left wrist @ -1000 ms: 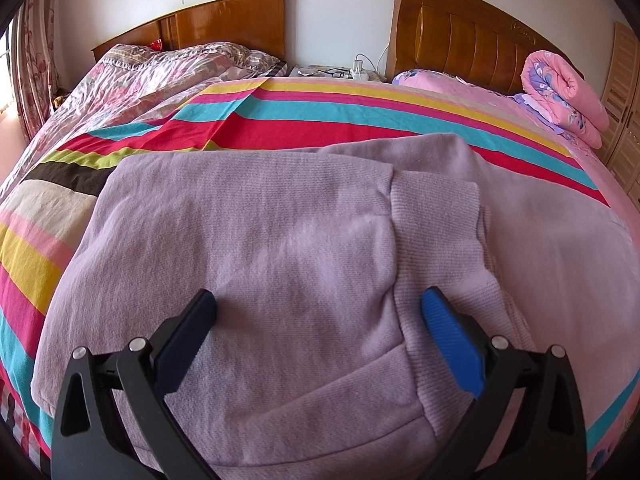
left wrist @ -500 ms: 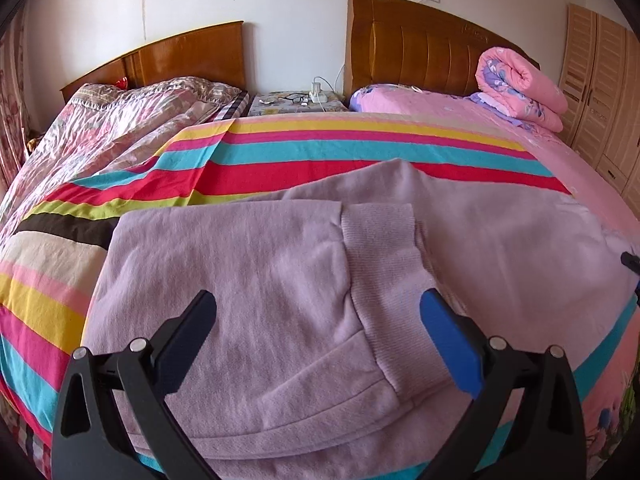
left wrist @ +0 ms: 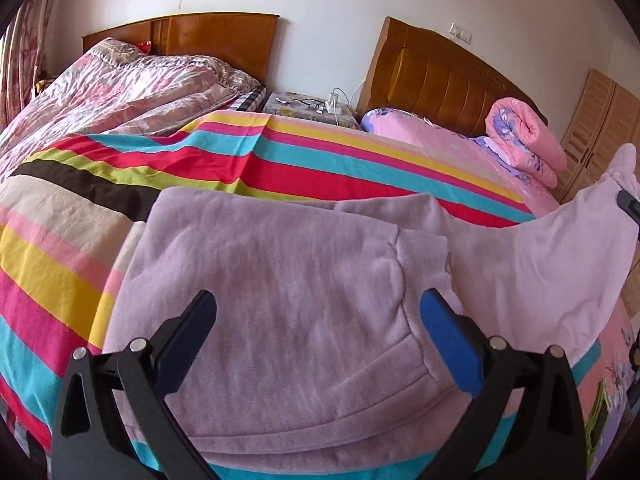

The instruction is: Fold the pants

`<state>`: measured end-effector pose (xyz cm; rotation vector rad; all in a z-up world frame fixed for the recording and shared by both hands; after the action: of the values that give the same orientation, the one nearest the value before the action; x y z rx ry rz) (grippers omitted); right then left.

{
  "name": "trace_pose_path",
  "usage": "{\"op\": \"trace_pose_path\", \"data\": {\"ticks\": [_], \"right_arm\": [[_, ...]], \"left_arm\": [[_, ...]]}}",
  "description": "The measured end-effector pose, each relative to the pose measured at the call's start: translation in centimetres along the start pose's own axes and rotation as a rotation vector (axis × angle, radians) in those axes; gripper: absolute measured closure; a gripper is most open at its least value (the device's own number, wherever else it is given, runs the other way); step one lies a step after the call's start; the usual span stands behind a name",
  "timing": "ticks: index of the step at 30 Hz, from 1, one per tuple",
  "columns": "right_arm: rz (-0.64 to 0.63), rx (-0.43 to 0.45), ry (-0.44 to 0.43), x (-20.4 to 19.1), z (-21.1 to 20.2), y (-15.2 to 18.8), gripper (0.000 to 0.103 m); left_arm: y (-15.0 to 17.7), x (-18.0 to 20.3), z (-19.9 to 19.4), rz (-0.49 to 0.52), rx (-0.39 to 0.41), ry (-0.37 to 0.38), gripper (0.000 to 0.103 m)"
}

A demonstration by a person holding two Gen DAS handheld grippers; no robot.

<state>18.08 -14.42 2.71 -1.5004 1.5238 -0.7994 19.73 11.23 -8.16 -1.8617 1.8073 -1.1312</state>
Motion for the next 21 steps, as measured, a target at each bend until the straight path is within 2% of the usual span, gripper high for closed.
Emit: {"op": "trace_pose_path", "data": {"ticks": [2,4,6,8,10,11,13,14,16,18,19,20,21], "right_arm": [[-0.146,-0.003,-0.082,-6.0,0.9,0.5,0.082],[-0.288,-0.040,-0.148,-11.7,2.3,2.5,0.082],[-0.398,-0.100,-0.206,-16.0,4.0,5.9,0.082],[-0.480,-0.196,-0.247,-18.8,5.7,10.5,0.083],[-0.515,-0.296,-0.265,-19.7,7.6,14.3,0.083],[-0.516,-0.295,-0.262,-19.5,7.7,15.3,0.082],[-0.512,-0.266,-0.276,-19.0,7.1,15.1,0.082],[-0.507,-0.268,-0.299,-18.8,6.8,14.9,0.079],[-0.506,-0.295,-0.348,-18.4,6.3,14.2,0.075],[-0.450,-0.324,-0.421,-18.2,5.8,12.6,0.071],[-0.391,-0.348,-0.504,-17.8,5.1,11.8,0.059],[-0.343,-0.349,-0.557,-17.6,4.4,11.0,0.036],[-0.324,-0.331,-0.581,-17.7,3.5,10.4,0.027]], "left_arm": [[-0.6,-2.5,-1.2,-0.090,0.019,0.024,0.001],[-0.7,-5.0,-2.2,-0.185,0.037,0.071,0.001],[-0.5,-7.1,-2.8,-0.266,0.032,0.133,0.001],[0.1,-8.8,-3.2,-0.310,0.021,0.166,0.001],[0.6,-9.7,-3.5,-0.331,0.013,0.181,0.001],[0.8,-9.9,-3.7,-0.335,0.005,0.189,0.001],[0.9,-9.9,-4.0,-0.329,-0.006,0.217,0.002],[0.8,-9.5,-4.1,-0.318,-0.013,0.235,0.001],[0.7,-8.6,-4.2,-0.288,-0.015,0.254,0.001],[0.8,-7.9,-4.1,-0.271,-0.023,0.266,0.001],[0.9,-7.6,-3.9,-0.267,-0.028,0.278,0.001],[1.0,-7.3,-3.7,-0.266,-0.033,0.292,0.001],[1.2,-7.1,-3.4,-0.268,-0.044,0.304,0.001]]}}
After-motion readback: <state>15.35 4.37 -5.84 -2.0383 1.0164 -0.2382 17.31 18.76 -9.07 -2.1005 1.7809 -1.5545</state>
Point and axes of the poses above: each gripper's, at about its wrist camera, not at the fingertips, and z roughly the way its jaws point, x to its right, y to its underside, the point moved 5 cm from there along z, roughly the way its jaws point, and after that the axes turned 5 degrees about y, right-handed, at the moved point
